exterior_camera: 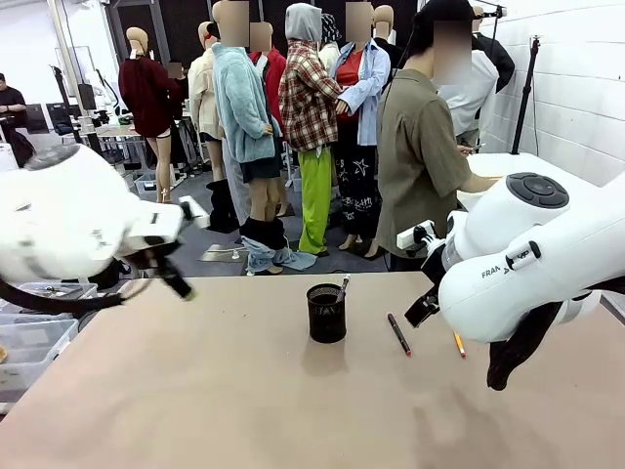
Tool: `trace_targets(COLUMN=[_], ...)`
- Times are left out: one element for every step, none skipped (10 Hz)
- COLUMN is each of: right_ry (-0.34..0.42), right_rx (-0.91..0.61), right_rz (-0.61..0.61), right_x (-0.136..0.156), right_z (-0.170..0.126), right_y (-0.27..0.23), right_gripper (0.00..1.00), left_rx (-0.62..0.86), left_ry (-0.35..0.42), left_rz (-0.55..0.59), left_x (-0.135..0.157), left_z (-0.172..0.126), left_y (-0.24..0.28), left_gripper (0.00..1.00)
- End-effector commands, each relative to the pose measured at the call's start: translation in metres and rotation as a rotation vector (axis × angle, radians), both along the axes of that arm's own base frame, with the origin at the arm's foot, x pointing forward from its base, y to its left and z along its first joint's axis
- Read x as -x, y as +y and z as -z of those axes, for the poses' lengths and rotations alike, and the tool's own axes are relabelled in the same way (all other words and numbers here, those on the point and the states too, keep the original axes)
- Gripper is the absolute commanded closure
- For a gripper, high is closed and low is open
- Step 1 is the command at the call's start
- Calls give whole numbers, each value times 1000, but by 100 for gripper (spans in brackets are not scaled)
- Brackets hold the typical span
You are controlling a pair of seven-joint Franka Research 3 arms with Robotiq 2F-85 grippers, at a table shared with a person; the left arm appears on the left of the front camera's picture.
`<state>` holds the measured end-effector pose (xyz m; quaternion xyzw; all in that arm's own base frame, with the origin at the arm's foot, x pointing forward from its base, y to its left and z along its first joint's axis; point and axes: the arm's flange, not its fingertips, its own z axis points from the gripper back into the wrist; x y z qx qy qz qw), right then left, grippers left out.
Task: Place the pens into the pen holder.
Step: Pick up a writing instrument from the table and place it into the Pen holder.
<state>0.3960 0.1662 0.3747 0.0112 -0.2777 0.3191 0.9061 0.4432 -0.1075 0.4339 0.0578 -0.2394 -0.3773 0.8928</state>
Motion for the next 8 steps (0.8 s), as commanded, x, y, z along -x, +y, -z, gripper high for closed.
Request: trace_targets(right_ry=[1,1,1,1,1,1,1,1], right_rx=[1,1,1,1,1,1,1,1], right_rz=[-3,-3,-3,-3,-3,-3,-3,-3], right_x=[1,1,1,1,1,1,1,1], right_z=[1,1,1,1,1,1,1,1], right_y=[1,1,1,1,1,1,1,1], right_gripper=[0,0,0,0,0,0,0,0], left_rx=[-82,-105,-126,-111,-117,-121,-99,-65], left_ry=[194,220,246,237,245,271,265,242], left_rz=[-371,-454,-535,-587,-629,-657,-663,-654], left_x=[18,29,37,42,45,47,49,48], left_z=[-63,-67,-70,-72,-69,-63,-59,-55], left_y=[-21,-1,18,33,41,47,49,49], left_gripper=[4,4,4,4,4,4,4,4])
